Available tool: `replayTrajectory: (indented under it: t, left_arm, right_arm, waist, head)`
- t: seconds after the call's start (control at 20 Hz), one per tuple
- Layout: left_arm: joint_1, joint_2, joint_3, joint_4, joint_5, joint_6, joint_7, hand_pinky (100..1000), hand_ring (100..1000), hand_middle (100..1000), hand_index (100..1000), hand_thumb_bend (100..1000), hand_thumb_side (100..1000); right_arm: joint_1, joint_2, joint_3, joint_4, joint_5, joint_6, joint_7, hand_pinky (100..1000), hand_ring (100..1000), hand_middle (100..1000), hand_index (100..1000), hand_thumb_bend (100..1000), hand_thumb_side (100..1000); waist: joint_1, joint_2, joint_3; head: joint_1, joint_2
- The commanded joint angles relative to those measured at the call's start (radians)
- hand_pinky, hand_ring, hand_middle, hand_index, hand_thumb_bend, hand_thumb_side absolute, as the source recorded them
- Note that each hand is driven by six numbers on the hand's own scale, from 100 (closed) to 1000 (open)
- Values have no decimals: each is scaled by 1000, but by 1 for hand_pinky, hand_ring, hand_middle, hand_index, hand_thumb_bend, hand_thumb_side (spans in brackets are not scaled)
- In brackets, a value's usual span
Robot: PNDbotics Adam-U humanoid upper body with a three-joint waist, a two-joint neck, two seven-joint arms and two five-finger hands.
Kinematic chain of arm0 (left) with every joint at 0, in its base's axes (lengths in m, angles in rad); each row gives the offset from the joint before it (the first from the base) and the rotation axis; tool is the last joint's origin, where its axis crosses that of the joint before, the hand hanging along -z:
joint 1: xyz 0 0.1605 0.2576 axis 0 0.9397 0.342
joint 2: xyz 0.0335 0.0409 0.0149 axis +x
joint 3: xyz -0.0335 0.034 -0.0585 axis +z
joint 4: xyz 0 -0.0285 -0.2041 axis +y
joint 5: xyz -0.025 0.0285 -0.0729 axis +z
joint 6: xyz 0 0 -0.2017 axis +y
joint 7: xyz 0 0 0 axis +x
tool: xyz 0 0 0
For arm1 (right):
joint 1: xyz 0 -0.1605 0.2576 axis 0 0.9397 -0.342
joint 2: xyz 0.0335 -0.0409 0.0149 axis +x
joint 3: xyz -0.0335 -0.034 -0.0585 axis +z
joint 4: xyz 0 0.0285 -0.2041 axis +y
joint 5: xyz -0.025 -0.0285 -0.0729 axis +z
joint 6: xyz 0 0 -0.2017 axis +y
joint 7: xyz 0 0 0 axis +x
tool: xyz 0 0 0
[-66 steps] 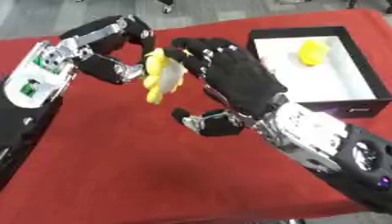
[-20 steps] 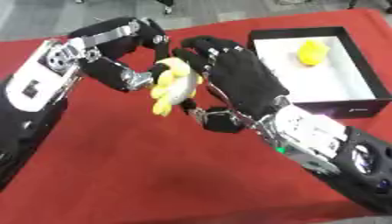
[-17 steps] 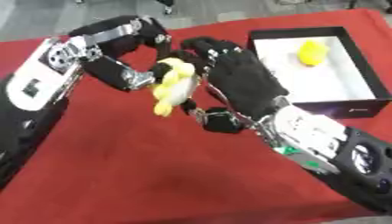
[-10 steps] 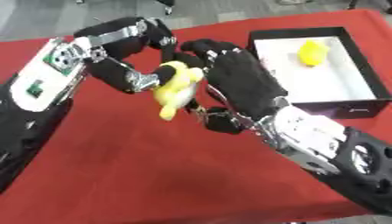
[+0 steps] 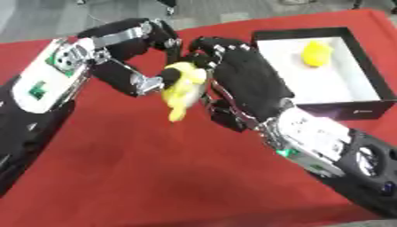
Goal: Pick up the objects with one hand, pass them to the other hand, and then place them into the box on the other side of the table.
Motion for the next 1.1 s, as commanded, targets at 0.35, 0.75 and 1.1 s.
replayTrajectory:
  t: [0.35,0.75,1.1]
  left_arm:
    - [-16,25,20,5,-43,-201,-160,699,505,508,643,100,248]
    - [-29,52,117,39,-126,-313,-160,788,687,703,820,100,344]
    - [-30,52,188,88,-162,-361,-160,804,718,741,847,100,573]
  right_arm:
    - [-4,-23,-3,-19,-41,5,-70,619,739,698,305,100,201]
    - [8,-36,-11,-19,-55,-1,-50,627,748,692,284,100,198]
    - [16,-43,-19,-19,-85,15,-58,605,783,676,271,100,198]
  waist:
    - [-2,-21,-2]
    - [-5,-25,-3]
    - [-6,-25,-6]
  head:
    - [-5,5]
    - [-12,5]
    - [-21,5]
